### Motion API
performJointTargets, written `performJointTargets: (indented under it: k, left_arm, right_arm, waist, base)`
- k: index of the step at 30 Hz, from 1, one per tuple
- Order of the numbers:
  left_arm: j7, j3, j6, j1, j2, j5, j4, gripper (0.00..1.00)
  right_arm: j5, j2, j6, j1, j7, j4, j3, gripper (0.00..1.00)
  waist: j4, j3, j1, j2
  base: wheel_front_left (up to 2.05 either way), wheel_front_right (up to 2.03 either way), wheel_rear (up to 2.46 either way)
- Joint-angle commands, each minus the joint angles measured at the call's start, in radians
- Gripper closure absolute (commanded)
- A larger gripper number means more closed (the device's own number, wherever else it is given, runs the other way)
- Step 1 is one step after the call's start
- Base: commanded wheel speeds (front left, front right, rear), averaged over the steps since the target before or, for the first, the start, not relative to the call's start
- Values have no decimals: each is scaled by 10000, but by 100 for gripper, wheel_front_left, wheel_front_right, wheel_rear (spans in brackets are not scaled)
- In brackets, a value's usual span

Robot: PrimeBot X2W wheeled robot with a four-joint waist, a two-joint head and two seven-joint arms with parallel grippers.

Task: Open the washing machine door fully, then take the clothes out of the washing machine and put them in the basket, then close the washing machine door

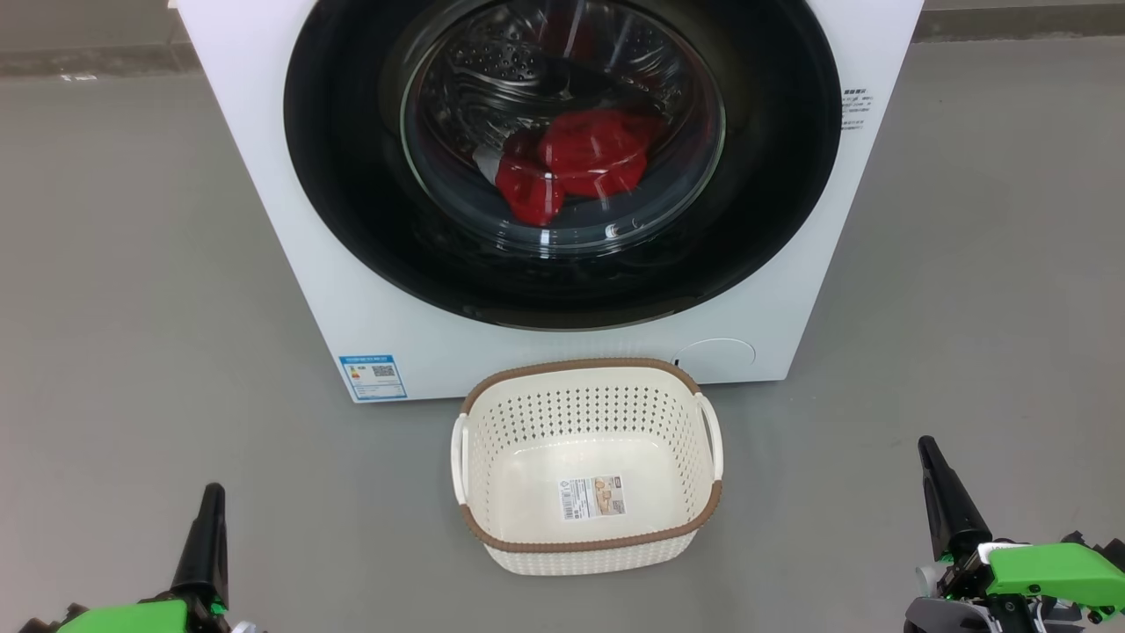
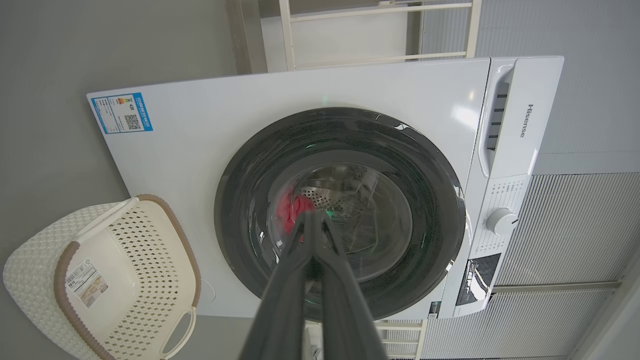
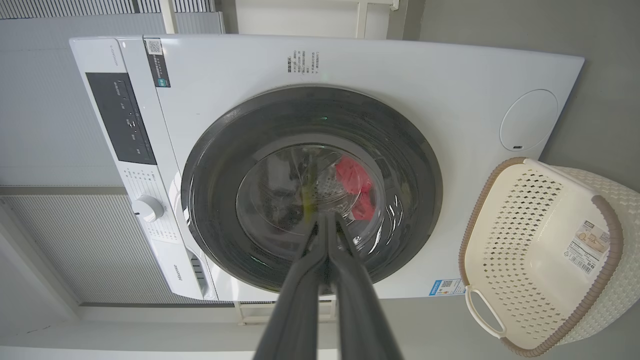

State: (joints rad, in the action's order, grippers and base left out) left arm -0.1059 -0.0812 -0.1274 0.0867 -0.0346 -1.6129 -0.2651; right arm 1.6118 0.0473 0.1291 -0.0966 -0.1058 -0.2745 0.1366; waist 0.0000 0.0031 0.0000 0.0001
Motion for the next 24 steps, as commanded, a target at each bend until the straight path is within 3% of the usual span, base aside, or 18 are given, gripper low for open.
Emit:
performJointTargets:
  k: [1, 4, 5, 14, 24]
  left_arm:
    - [-79, -334, -33, 214, -159, 50, 201, 100]
    - [-79, -334, -33, 214, -159, 50, 201, 100]
    - [2, -3, 0, 2, 0, -2, 1, 0]
    - [173, 45, -2, -57, 84, -49, -138, 0]
    - [488, 78, -4, 11, 64, 26, -14, 0]
  right_arm:
    - [-41, 30, 16, -114, -83, 297, -218, 100]
    - [-41, 30, 16, -114, -83, 297, -218, 100]
    - [1, 0, 0, -2, 0, 3, -1, 0]
    - [95, -40, 1, 36, 96, -159, -46, 0]
    - [37, -34, 2, -5, 221, 170, -166, 0]
  waist:
    - [0, 0, 0, -1]
    - [0, 0, 0, -1]
    - [0, 0, 0, -1]
    - [11, -14, 23, -1]
    - [23, 19, 1, -1]
  base:
    - [0, 0, 0]
    - [0, 0, 0]
    - [0, 0, 0]
    - [0, 0, 0]
    - [0, 0, 0]
